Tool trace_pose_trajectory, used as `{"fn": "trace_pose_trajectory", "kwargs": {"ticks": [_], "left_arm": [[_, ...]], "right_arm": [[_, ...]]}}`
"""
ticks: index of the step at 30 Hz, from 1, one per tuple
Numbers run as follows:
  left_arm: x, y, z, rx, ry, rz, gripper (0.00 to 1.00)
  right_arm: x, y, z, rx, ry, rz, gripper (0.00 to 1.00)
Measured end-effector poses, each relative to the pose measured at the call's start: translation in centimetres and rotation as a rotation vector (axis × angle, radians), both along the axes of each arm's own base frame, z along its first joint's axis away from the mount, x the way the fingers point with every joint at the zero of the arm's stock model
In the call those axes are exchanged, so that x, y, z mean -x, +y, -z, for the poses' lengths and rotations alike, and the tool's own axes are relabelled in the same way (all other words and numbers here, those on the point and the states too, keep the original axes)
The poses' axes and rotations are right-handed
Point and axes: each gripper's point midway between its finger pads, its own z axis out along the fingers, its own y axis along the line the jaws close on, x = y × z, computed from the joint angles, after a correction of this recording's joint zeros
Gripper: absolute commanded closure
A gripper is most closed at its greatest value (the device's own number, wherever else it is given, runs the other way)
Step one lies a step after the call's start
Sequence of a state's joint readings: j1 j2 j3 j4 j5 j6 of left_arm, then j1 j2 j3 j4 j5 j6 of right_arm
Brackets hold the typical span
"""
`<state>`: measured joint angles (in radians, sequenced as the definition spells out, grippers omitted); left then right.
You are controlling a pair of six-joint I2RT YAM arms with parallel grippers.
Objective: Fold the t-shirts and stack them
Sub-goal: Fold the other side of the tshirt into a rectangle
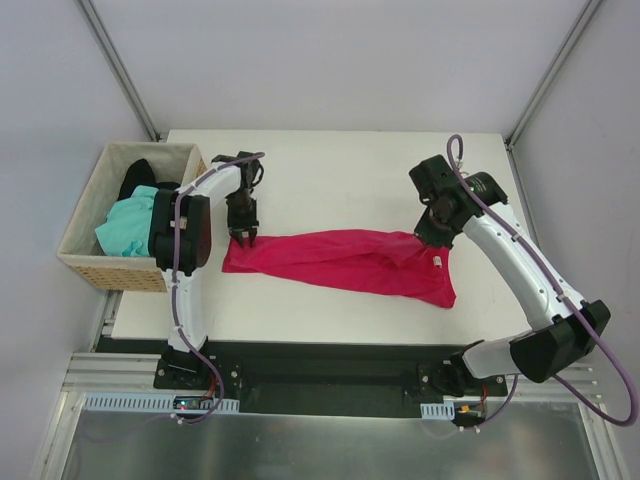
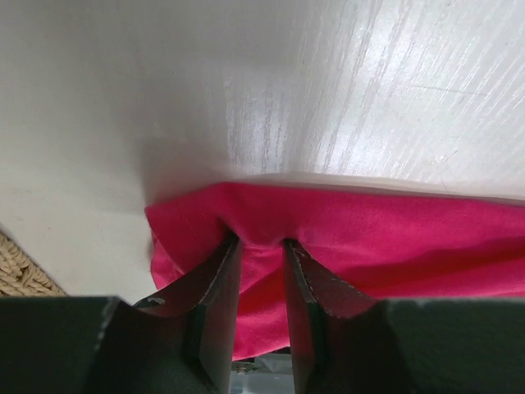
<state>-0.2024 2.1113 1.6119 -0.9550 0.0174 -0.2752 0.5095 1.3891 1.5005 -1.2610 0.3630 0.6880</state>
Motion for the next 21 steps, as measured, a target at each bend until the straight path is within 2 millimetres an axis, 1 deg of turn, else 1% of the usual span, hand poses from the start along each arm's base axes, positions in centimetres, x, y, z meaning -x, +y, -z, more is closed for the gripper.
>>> {"fn": "trace_pose_trajectory", "kwargs": {"ticks": [2,5,10,13,15,19,21], "left_arm": [[-0.1,0.0,0.4,0.003,0.014,-0.007,0.73],[-0.6,0.2,0.3,0.012,0.017,-0.027,0.74],[-3.1,0.9,0.0,0.038,-0.024,-0.078,0.73],[-4.6,1.9,-0.2,0.044,-0.053,-0.111,0.73],[-5.2,2.5,-0.3,0.046,-0.067,-0.131,0.73],[-5.8,3.5,-0.6,0.050,-0.081,-0.158,0.69],[-5.8,3.5,-0.6,0.064,-0.080,-0.167,0.69]], "right_arm": [[0.0,0.0,-0.2,0.000,-0.003,0.001,0.99],[-0.1,-0.1,-0.4,0.005,-0.004,0.002,0.99],[-0.7,0.1,-0.6,0.015,-0.003,0.003,0.99],[-1.0,0.1,-0.8,0.018,-0.008,-0.002,0.99],[-1.0,0.1,-0.9,0.019,-0.010,-0.004,0.99],[-1.0,0.1,-0.9,0.020,-0.010,-0.008,0.99],[-1.0,0.1,-0.9,0.021,-0.009,-0.011,0.99]]}}
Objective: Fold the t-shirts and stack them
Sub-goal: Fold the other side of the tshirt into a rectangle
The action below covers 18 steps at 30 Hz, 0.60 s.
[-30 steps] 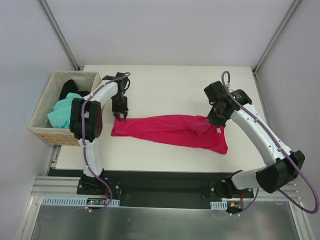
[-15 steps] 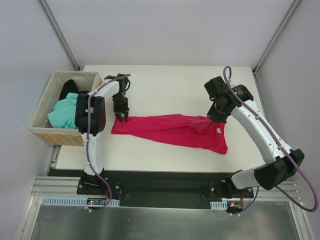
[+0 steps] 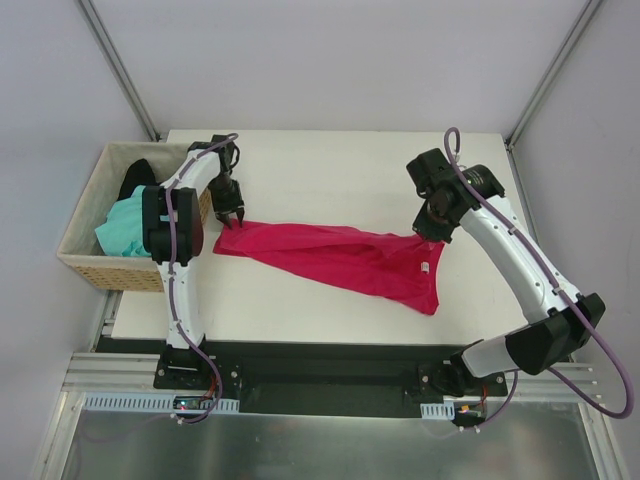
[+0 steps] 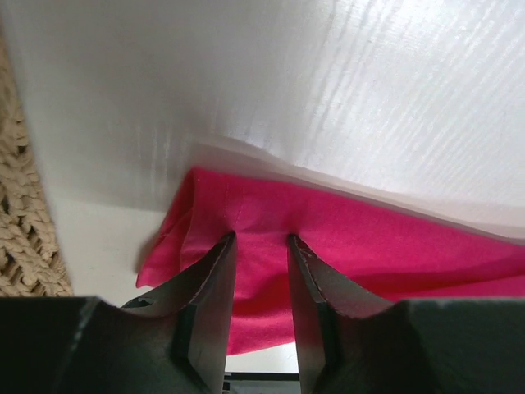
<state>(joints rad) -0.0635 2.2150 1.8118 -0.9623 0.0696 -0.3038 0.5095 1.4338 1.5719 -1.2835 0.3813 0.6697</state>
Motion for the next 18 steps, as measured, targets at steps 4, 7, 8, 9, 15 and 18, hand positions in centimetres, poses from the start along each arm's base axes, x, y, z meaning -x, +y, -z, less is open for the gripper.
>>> {"fn": "trace_pose_trajectory", "kwargs": {"ticks": [4,7,8,9,15,18], "left_arm": [[0.0,-0.6,-0.1,0.029,0.002,0.002,0.70],[0.1,-0.7,-0.1,0.034,0.002,0.003,0.70],[0.1,-0.8,-0.1,0.034,0.003,0.004,0.70],[0.1,-0.9,-0.1,0.034,0.003,0.007,0.70],[0.1,-1.0,-0.2,0.035,0.001,0.008,0.69],[0.1,-1.0,-0.4,0.035,-0.003,0.008,0.70]], "right_arm": [[0.0,0.1,0.2,-0.003,0.005,-0.005,0.99],[0.4,0.3,1.2,-0.007,0.034,-0.012,0.99],[0.6,0.3,1.7,-0.007,0.049,-0.014,0.99],[0.9,0.3,2.2,-0.005,0.067,-0.016,0.99],[2.0,0.6,4.6,-0.019,0.137,-0.022,0.99],[2.3,0.9,5.4,-0.032,0.158,-0.022,0.99]]}}
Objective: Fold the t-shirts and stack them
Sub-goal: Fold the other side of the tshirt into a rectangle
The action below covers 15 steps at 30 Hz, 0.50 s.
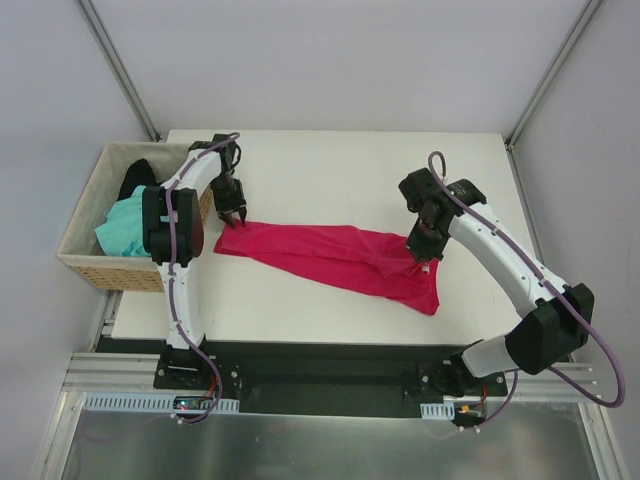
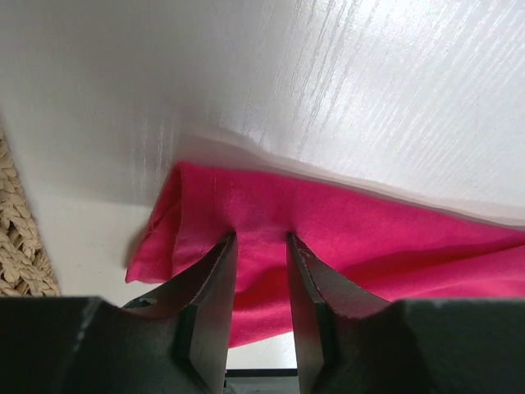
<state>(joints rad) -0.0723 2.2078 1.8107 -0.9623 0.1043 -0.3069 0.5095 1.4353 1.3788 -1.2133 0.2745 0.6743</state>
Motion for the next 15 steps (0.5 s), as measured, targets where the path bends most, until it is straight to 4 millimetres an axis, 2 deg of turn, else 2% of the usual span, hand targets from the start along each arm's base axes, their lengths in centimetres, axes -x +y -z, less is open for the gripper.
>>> {"fn": "trace_pose_trajectory", "kwargs": {"ticks": [8,15], "left_arm": [[-0.1,0.0,-2.2,0.004,-0.052,0.000,0.69],[-0.3,0.0,-4.6,0.008,-0.112,-0.001,0.68]], "right_arm": [[0.4,0.8,1.0,-0.035,0.044,0.018,0.99],[1.0,2.2,4.8,-0.059,0.167,0.027,0.99]]}}
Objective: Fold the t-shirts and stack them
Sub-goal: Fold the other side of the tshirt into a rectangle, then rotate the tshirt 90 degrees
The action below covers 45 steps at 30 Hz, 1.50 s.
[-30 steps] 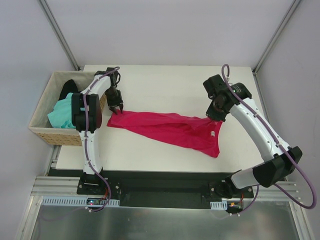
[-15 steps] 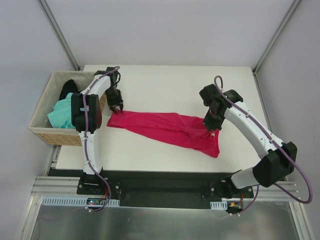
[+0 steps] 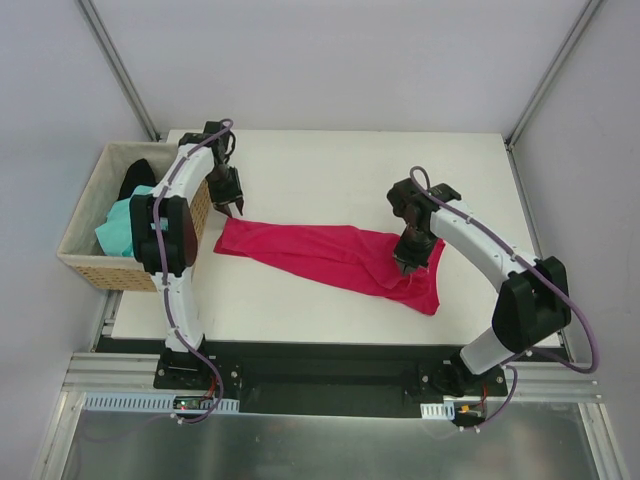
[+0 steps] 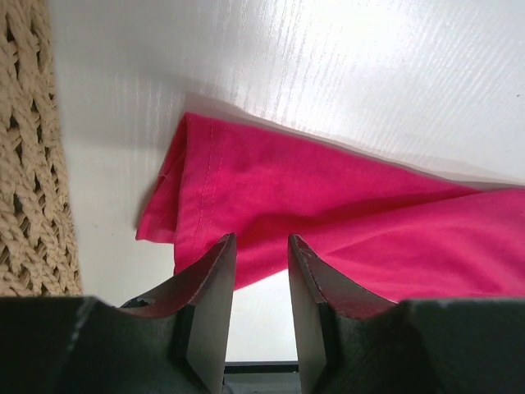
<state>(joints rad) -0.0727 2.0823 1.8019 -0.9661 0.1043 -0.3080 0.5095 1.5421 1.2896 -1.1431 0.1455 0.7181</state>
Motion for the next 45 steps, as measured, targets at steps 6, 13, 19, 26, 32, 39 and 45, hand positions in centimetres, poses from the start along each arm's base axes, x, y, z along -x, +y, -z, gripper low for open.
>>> {"fn": "trace_pose_trajectory", "kwargs": {"ticks": [6,13,19,26,32,39,45], "left_arm": [[0.2,0.0,-1.4,0.002,-0.024,0.000,0.67],[0.5,0.0,-3.5,0.005,-0.069,0.000,0.66],[0.6,0.1,-4.8,0.007,-0.098,0.001,0.66],[0.8,-0.1,-5.7,0.020,-0.118,0.005,0.67],[1.9,-0.3,-6.8,0.034,-0.137,0.017,0.67],[3.2,-0.2,-9.6,0.038,-0.206,0.019,0.67],[4.8,-0.1,-10.9,0.039,-0.235,0.018,0.67]], "right_arm": [[-0.3,0.8,1.9,-0.013,0.039,0.002,0.99],[-0.3,0.9,2.4,-0.014,0.034,0.016,0.79],[-0.3,1.1,2.4,-0.002,0.017,0.018,0.69],[-1.3,1.5,0.6,0.039,-0.062,-0.017,0.74],[-5.0,3.1,-4.8,0.044,-0.262,-0.073,0.76],[-6.3,3.2,-5.1,0.070,-0.288,-0.094,0.92],[-7.8,3.5,-1.8,0.043,-0.206,-0.071,0.97]]}}
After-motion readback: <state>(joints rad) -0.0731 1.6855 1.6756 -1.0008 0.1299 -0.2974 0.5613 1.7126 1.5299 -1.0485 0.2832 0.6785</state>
